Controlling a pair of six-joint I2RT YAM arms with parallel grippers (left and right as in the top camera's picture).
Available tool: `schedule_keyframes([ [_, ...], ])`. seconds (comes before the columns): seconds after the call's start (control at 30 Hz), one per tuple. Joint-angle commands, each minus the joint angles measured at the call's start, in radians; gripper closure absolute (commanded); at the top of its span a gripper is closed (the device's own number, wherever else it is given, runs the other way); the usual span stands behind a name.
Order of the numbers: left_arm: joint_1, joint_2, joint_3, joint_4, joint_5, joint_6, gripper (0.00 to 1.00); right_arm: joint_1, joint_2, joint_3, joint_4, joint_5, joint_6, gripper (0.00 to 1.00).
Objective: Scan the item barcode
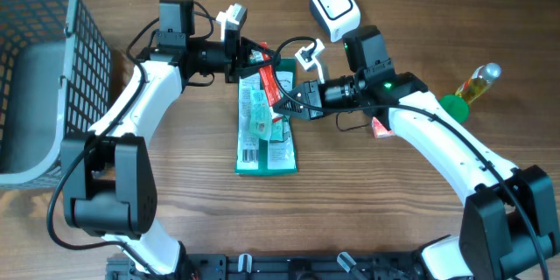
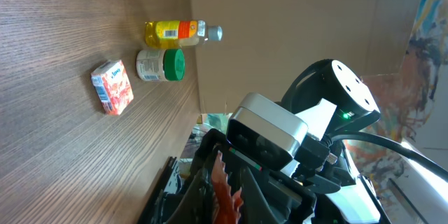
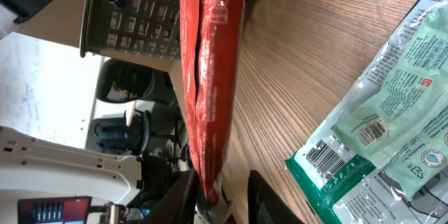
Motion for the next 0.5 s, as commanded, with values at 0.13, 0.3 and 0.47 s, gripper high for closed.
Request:
schedule_keyframes([
  [0.13, 0.004, 0.010, 0.000, 0.003, 0.027, -0.006, 0.96, 0.000, -0.018, 0.000, 0.039, 0.014, 0.008, 0.75],
  [0.3, 0.005, 0.010, 0.000, 0.003, 0.028, -0.006, 0.96, 0.002, -0.018, 0.000, 0.043, 0.064, 0.008, 0.68],
  [0.47, 0.004, 0.010, 0.000, 0.003, 0.031, -0.006, 0.96, 0.002, -0.018, 0.000, 0.045, 0.067, 0.007, 0.80],
])
